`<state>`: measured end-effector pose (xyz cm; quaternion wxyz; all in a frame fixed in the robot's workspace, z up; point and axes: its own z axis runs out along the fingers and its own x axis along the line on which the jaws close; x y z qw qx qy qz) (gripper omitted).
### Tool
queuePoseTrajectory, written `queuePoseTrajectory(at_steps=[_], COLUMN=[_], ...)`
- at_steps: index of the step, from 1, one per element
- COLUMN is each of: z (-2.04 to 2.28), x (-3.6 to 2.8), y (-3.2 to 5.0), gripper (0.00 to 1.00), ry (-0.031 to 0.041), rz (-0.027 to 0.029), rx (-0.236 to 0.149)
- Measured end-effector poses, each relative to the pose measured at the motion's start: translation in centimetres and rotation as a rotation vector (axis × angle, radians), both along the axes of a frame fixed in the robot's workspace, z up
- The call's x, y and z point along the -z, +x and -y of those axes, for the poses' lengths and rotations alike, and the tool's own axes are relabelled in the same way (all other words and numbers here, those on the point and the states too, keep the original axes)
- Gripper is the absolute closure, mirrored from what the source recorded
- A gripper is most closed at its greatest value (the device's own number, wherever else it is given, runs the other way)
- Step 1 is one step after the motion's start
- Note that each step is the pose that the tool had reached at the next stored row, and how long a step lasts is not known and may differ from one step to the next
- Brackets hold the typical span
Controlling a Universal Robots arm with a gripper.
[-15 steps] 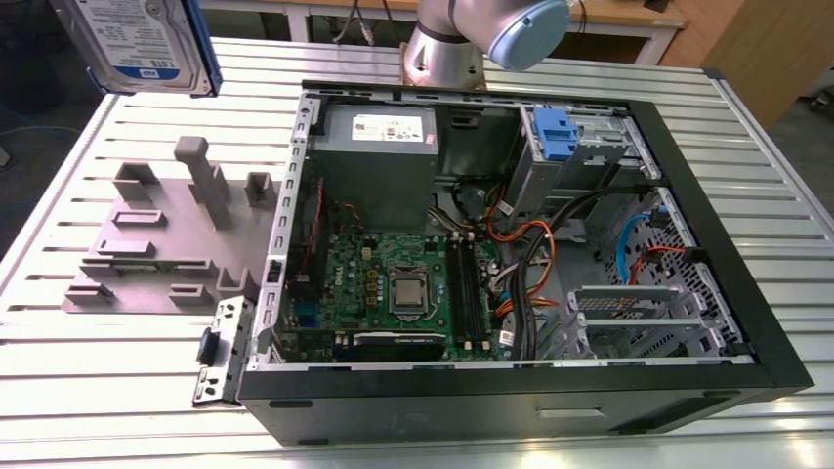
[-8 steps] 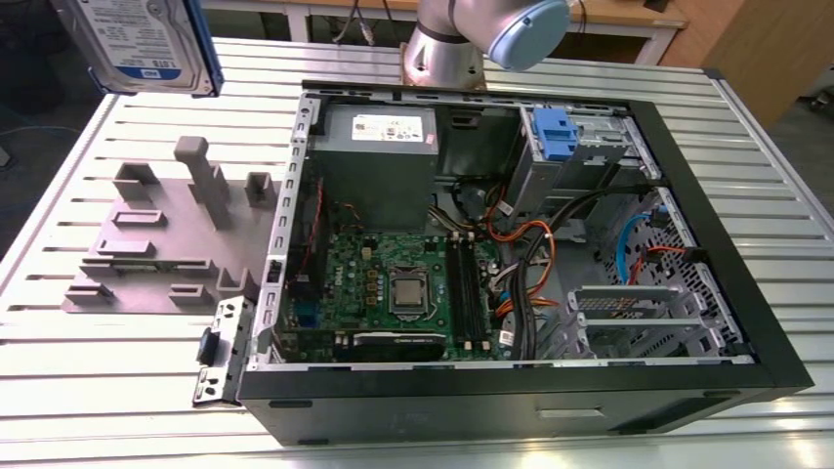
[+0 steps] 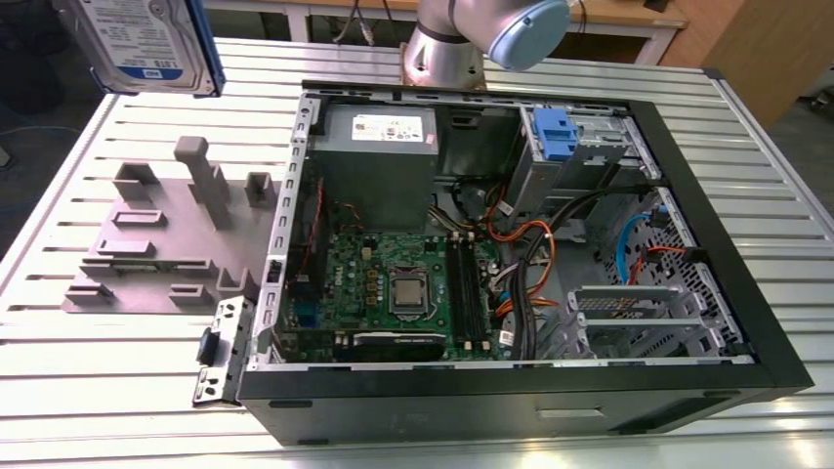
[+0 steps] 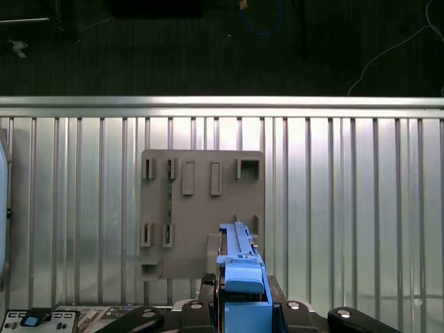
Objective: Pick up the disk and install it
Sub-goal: 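Pick up the disk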
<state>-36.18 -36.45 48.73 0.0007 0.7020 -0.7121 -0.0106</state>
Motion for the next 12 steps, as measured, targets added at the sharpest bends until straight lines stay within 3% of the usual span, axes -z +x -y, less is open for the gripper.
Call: queuePoseTrajectory(at_steps=[12], z=[0.0], x=[0.0], y=[0.24], gripper=[0.63], ry=[0.0], rz=[0.0], rx=[0.0])
